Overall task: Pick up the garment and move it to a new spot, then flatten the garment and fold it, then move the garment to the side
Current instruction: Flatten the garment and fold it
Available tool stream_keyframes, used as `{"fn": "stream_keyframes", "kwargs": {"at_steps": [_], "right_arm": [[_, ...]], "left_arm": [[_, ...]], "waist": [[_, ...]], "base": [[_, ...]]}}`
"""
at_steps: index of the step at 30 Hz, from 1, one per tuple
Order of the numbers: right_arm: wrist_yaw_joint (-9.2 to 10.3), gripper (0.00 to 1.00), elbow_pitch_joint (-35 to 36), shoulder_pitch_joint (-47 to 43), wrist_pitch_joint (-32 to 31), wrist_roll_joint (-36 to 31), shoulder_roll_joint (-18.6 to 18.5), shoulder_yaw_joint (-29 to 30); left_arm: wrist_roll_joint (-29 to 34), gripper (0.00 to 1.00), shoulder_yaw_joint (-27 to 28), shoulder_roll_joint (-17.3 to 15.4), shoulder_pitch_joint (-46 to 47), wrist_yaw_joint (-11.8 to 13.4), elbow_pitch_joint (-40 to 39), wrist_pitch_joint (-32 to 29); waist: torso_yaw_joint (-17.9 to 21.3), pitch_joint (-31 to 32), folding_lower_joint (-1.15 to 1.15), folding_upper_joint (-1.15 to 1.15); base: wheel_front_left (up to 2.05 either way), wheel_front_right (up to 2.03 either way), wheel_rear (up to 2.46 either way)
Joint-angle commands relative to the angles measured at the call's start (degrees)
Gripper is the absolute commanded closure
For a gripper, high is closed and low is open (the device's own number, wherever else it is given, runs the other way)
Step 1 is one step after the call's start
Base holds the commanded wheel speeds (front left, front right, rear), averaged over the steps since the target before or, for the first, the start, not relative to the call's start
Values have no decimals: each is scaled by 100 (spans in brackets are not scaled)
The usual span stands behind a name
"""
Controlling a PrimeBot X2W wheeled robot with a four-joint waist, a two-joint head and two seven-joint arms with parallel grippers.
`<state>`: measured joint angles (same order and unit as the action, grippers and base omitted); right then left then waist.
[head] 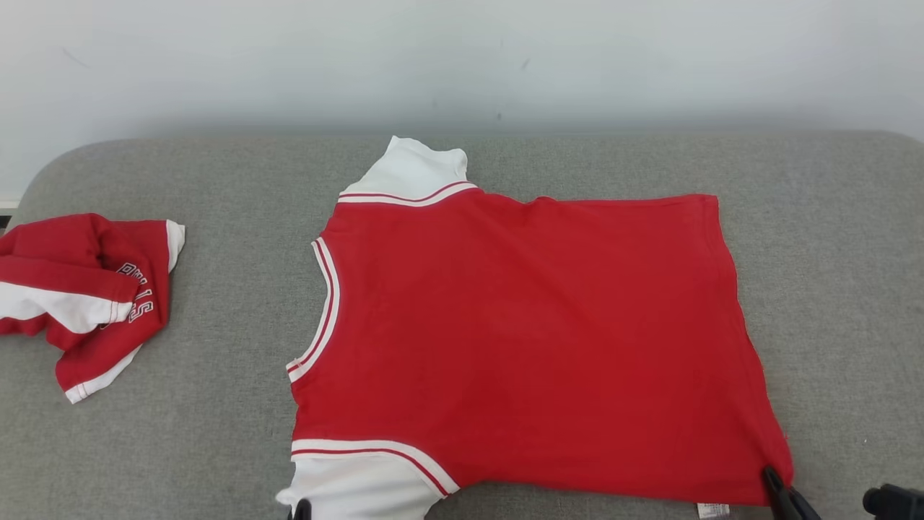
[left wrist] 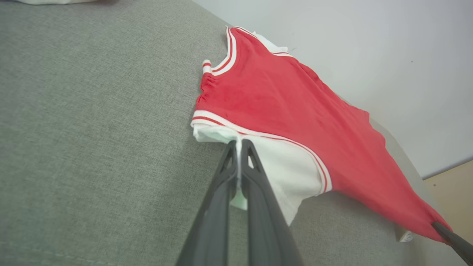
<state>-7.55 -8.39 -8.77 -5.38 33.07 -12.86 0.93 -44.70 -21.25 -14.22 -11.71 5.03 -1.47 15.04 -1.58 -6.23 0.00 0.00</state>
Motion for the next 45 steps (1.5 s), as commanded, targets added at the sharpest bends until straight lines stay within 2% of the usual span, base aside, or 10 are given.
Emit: {"fn": "stream_keyframes", "kwargs": {"at_steps": [1,8,19,27,36,37,38,39,40,45], "right_arm": [[14,100,65,-9,-44,-36,82,29],[14,100,165,349,-326,-100,301,-7],[14,100,-230,1327,-711,240,336,-85],[14,100,-751,2322,-938,312,397,-112],[14,100,-1388,3066,-877,371,506,1],[14,68,-1414,3124,-813,370,512,-23],[14,51,-1439,3164,-729,356,507,-40],[14,0,-1456,3195,-659,274,454,-117],[14,0,-1459,3214,-573,204,400,-195],[14,0,-1564,3179,-270,213,260,-303]], "left_arm": [[82,100,0,-7,141,-33,-7,19],[244,100,-37,-177,607,-125,12,-101],[431,100,-47,-575,1777,-363,180,-614],[477,100,-141,-676,3000,-762,960,-946],[473,100,-200,-504,4113,-1043,2300,-813],[473,100,-211,-471,4193,-1060,2427,-759],[429,100,-207,-425,4252,-1091,2560,-697],[435,93,-210,-409,4310,-1106,2678,-614],[458,0,-243,-399,4356,-1120,2780,-572],[516,0,-279,-373,4453,-1162,3089,-287]], "waist": [[25,-35,0,0],[237,-108,0,0],[361,-293,0,0],[421,-620,0,0],[527,-789,0,0],[546,-783,0,0],[560,-775,0,0],[567,-771,0,0],[571,-763,0,0],[563,-697,0,0]], "base": [[0,0,0],[0,0,0],[0,0,0],[0,0,0],[0,0,0],[0,0,0],[0,0,0],[0,0,0],[0,0,0],[0,0,0]]}}
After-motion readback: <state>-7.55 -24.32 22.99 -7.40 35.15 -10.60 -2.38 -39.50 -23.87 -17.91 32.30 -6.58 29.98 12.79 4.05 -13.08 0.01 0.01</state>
